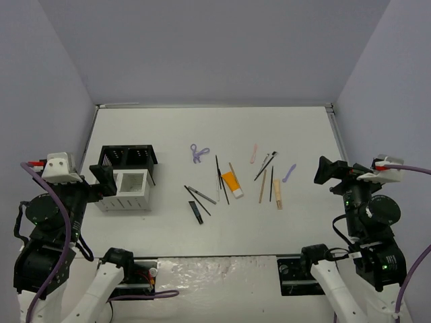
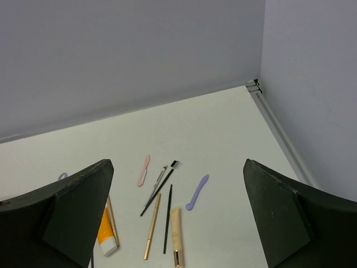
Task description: Organize the makeup
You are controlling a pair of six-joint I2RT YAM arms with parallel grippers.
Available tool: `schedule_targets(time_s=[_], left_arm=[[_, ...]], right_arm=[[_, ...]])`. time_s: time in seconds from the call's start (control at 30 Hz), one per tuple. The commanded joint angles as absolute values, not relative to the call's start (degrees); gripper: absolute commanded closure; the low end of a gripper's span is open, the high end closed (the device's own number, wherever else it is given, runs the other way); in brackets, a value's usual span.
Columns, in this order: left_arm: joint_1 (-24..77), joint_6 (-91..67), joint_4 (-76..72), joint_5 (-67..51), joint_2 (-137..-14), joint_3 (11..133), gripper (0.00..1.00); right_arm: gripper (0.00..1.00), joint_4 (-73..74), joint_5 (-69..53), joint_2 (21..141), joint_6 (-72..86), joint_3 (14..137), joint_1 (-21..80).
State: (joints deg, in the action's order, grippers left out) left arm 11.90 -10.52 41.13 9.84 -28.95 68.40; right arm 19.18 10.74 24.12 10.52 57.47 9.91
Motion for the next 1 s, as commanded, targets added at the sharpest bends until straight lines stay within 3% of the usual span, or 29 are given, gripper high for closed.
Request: schedule_targets(time_s=[0.0,0.27,0.57,0.97], left_arm=[[12.06,-10.37,36.41,7.74,-29.55,68.22,0.03],[12.04,-12.09,33.54,3.38,-32.03,65.73,0.03],[12.18,-15.17,30.12,-3.69,-35.97,62.46,0.03],[12.53,-17.49,25.32,-7.17,-38.9,57.45,0.03]], right_arm=[[0.0,16.33,8.97,26.8,10.76,56.88,10.46],[0.0,17.57,5.12,32.15,12.7,56.46,10.46],[0.0,25.46,0.62,51.53,20.56,54.96,11.34],[0.0,23.08,9.94,58.37,29.81,44.44,18.57]])
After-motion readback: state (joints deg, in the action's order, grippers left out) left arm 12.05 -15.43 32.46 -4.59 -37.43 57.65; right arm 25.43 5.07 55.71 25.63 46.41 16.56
